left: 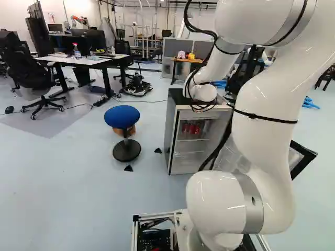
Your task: Grab a drink from the fridge
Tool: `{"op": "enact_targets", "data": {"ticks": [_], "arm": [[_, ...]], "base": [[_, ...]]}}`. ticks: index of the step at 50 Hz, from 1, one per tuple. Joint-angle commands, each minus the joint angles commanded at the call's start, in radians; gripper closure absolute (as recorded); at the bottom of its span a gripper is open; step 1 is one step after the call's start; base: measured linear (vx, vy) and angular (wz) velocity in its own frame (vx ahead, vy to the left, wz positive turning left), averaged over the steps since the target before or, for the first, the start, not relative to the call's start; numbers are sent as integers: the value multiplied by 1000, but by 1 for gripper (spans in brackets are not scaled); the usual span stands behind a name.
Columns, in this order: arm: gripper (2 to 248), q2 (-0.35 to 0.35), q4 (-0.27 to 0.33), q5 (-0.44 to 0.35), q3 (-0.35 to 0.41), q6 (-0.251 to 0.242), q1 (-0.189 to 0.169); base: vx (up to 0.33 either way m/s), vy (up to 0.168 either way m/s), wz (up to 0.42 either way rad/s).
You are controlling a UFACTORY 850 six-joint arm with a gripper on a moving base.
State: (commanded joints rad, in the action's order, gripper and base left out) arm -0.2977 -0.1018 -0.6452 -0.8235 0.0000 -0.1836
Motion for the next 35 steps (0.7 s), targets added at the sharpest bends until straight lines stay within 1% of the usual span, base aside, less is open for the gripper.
{"op": "enact_targets", "data": {"ticks": [4, 5, 21, 35], "arm": [[30, 8, 0, 0, 9, 0, 0], [3, 11, 0, 0, 13, 0, -1], [3, 79, 0, 0, 93, 0, -7], [3, 134, 0, 0, 154, 0, -32]], "base": [[0, 0, 0], [0, 0, 0], [0, 0, 0], [0, 0, 0]]}}
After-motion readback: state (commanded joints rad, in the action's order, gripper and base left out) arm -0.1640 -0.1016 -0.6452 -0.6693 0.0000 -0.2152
